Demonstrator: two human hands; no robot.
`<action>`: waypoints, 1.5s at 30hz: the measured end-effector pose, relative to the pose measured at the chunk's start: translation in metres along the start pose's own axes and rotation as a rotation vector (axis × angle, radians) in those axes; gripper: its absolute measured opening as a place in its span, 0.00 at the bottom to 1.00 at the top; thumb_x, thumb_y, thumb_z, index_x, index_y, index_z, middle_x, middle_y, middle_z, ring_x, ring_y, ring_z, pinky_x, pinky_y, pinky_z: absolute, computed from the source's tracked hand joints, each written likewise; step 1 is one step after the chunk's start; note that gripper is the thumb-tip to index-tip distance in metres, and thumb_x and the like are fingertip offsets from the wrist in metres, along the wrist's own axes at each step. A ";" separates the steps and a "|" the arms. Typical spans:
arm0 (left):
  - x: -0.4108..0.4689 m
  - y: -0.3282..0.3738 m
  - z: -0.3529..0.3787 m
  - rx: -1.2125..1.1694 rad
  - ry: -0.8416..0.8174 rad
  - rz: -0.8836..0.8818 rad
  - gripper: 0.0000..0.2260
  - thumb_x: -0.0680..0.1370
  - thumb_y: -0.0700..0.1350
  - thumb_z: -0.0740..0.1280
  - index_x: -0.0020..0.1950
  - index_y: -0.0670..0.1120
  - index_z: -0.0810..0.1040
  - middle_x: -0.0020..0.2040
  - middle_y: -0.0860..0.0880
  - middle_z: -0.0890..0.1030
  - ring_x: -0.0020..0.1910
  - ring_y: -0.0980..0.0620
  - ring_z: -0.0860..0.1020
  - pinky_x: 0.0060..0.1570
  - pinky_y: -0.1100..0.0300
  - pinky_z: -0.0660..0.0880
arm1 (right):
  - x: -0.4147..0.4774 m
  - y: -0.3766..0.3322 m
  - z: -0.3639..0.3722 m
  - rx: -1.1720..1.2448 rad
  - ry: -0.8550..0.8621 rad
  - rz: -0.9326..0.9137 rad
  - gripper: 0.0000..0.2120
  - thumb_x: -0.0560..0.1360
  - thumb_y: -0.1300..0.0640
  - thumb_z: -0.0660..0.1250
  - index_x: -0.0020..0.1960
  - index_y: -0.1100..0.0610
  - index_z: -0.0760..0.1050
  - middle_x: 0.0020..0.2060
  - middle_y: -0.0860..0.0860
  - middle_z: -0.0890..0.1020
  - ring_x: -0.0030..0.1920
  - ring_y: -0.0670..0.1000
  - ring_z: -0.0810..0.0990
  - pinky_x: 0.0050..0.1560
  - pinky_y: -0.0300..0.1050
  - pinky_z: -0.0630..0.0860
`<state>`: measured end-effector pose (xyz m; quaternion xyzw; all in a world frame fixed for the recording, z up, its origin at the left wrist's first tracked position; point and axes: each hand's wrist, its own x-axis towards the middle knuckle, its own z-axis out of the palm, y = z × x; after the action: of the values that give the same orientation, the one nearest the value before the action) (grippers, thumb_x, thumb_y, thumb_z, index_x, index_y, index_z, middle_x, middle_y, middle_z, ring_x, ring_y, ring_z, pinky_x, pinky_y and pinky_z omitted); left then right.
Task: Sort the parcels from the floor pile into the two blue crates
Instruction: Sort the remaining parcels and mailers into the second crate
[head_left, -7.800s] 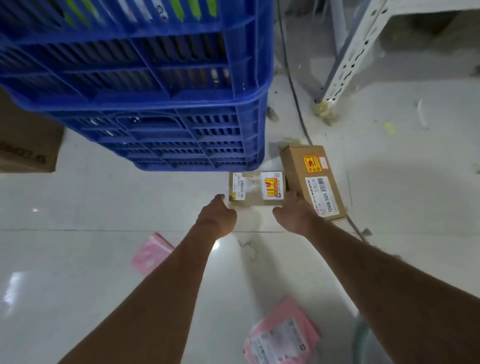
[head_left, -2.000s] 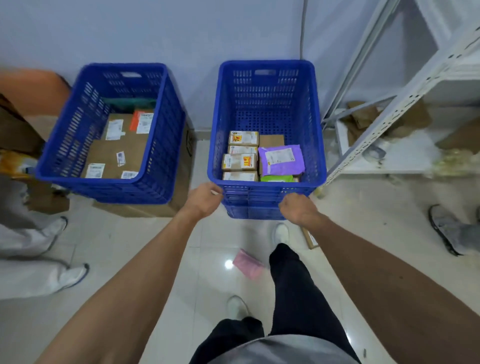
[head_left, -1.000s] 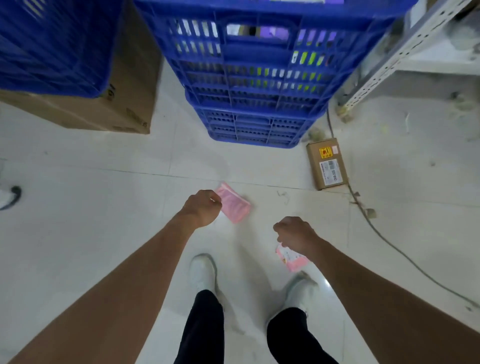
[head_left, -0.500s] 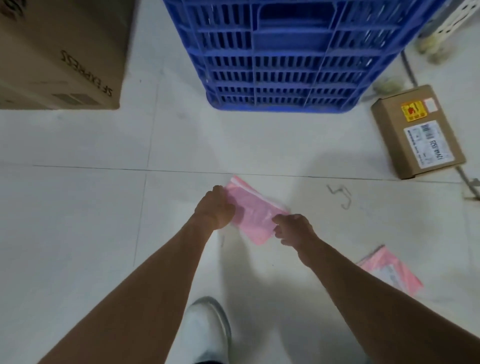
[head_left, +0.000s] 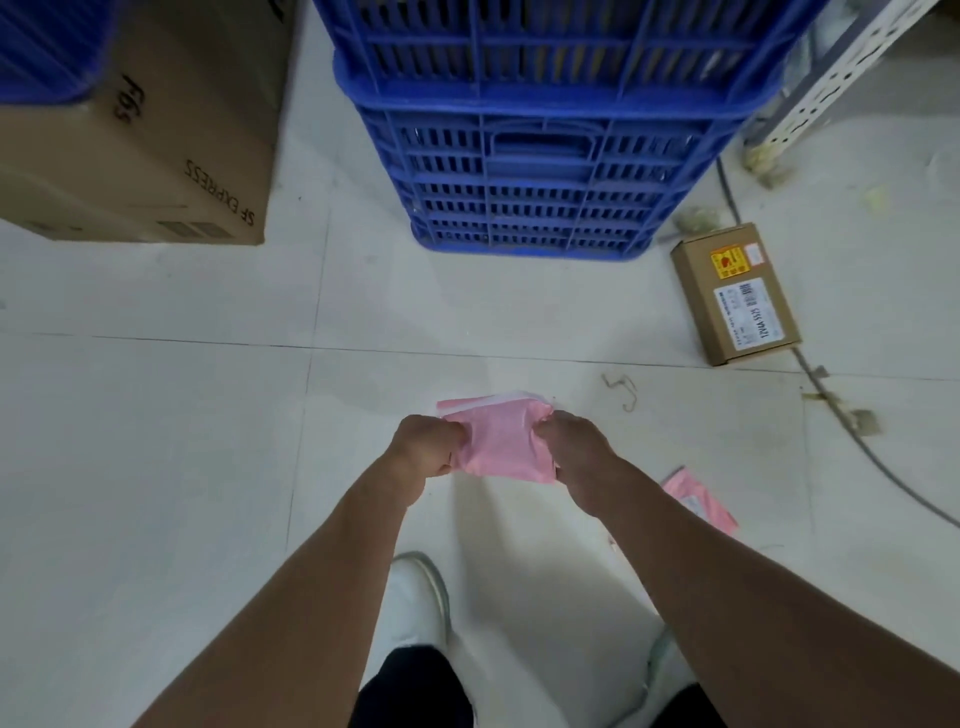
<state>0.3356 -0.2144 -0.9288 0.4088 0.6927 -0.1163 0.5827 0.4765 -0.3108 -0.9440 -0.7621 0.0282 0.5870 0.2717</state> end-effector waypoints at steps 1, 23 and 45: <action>-0.017 0.006 -0.004 -0.027 -0.005 0.025 0.04 0.79 0.37 0.68 0.44 0.43 0.77 0.44 0.44 0.80 0.42 0.46 0.79 0.42 0.60 0.80 | -0.013 -0.007 -0.004 0.020 -0.005 -0.001 0.06 0.79 0.56 0.61 0.53 0.55 0.76 0.57 0.58 0.80 0.58 0.61 0.79 0.64 0.59 0.76; -0.435 0.133 -0.080 -0.302 -0.064 0.202 0.02 0.76 0.35 0.69 0.44 0.40 0.79 0.43 0.42 0.79 0.43 0.47 0.77 0.48 0.55 0.80 | -0.412 -0.145 -0.178 0.377 -0.277 -0.183 0.14 0.82 0.60 0.56 0.64 0.53 0.75 0.59 0.54 0.82 0.58 0.55 0.81 0.53 0.51 0.79; -0.590 0.251 -0.147 -0.452 0.029 0.490 0.06 0.80 0.38 0.65 0.54 0.38 0.78 0.49 0.44 0.81 0.49 0.46 0.81 0.45 0.55 0.80 | -0.567 -0.283 -0.211 0.102 -0.136 -0.447 0.08 0.77 0.65 0.62 0.52 0.57 0.78 0.40 0.54 0.79 0.39 0.52 0.77 0.35 0.44 0.79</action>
<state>0.3992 -0.2140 -0.2744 0.4251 0.5905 0.1898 0.6592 0.5892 -0.3212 -0.2858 -0.6936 -0.1298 0.5599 0.4343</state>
